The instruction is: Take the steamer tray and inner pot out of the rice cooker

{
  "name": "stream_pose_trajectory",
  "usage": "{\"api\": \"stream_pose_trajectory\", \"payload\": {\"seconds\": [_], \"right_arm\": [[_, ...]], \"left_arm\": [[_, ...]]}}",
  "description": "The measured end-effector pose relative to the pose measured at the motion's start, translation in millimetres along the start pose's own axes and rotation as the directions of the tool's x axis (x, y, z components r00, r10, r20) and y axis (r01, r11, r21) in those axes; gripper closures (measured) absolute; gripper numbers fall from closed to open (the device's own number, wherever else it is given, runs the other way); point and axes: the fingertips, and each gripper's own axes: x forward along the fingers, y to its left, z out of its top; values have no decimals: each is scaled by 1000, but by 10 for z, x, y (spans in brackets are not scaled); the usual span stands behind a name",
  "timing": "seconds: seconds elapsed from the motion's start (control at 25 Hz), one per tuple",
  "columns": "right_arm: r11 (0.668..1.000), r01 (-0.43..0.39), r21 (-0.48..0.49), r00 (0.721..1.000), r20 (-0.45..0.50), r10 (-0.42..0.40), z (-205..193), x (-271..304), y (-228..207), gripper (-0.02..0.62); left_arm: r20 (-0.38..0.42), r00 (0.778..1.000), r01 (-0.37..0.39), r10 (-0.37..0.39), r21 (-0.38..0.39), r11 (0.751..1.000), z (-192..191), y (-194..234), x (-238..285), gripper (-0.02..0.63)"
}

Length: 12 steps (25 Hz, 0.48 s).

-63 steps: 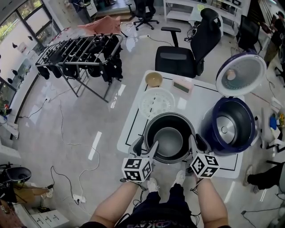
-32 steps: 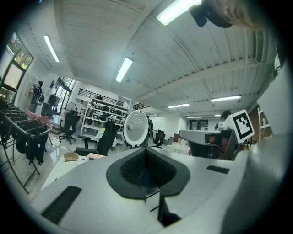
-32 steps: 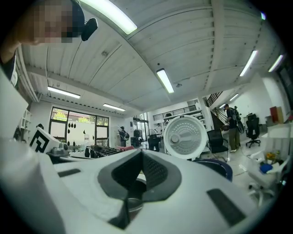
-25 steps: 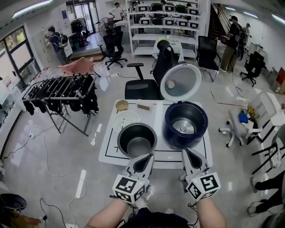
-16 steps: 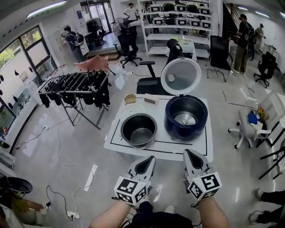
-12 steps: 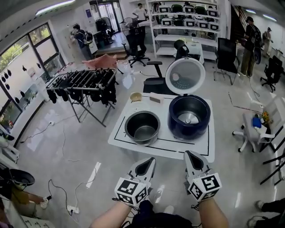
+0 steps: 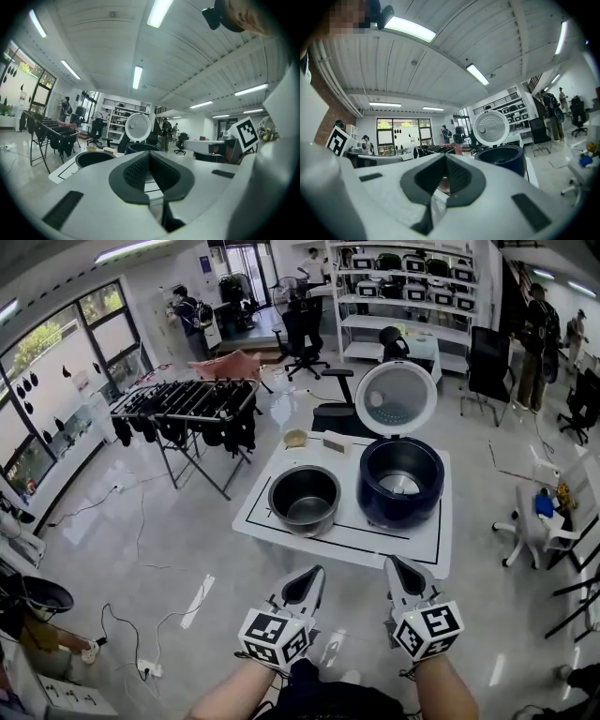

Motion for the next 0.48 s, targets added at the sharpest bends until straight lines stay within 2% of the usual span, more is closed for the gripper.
{"api": "stream_pose_trajectory", "payload": {"seconds": [0.48], "right_arm": [[1000, 8, -5, 1000, 12, -8, 69, -103, 53, 594]], "left_arm": [[13, 1000, 20, -20, 35, 999, 87, -74, -61, 604]]}}
